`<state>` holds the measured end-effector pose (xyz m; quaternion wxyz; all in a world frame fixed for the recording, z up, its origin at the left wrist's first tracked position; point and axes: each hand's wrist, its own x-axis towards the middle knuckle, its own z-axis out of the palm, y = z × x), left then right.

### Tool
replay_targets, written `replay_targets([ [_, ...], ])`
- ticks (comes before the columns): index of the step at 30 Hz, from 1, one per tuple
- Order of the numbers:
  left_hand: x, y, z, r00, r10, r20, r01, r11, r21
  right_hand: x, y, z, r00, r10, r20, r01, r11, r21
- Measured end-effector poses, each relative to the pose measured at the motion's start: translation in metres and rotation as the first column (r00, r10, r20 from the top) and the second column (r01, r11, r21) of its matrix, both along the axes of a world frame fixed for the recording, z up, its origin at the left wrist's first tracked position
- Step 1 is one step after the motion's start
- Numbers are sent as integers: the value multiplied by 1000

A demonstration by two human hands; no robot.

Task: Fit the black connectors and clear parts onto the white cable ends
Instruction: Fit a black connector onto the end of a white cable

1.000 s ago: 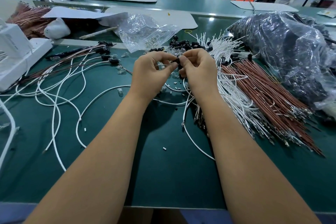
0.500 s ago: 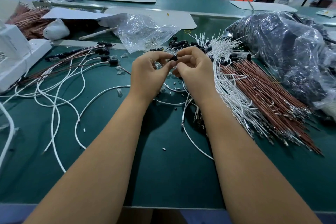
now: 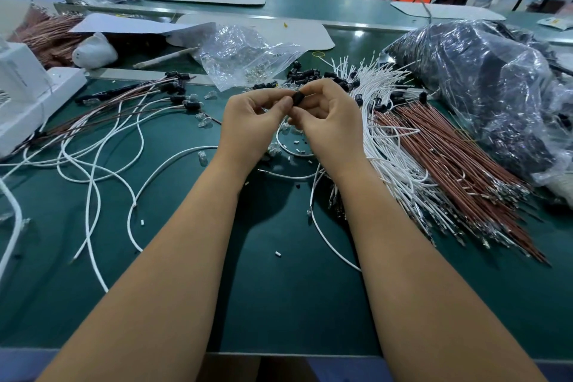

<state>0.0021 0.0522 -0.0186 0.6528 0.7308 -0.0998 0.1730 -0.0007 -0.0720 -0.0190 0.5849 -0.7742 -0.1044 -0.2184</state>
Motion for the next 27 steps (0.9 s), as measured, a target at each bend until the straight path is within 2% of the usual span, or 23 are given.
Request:
replay_targets([
  [19,2,-4,4,996,-33,-78,29,998,-60,3,0,-1,993,-113,28,113,993,-30],
  [22,1,-5,0,995,-32,-90,31,999,-18,4,-3,0,990,-138,19,139,989,-59],
  [24,-1,-5,-3,997,-20,-78,25,997,69,4,-5,2,990,-139,26,141,988,-69],
  [27,0,-1,-4,999,37,5,-37,981,189,2,-7,3,994,-102,50,105,993,-63],
])
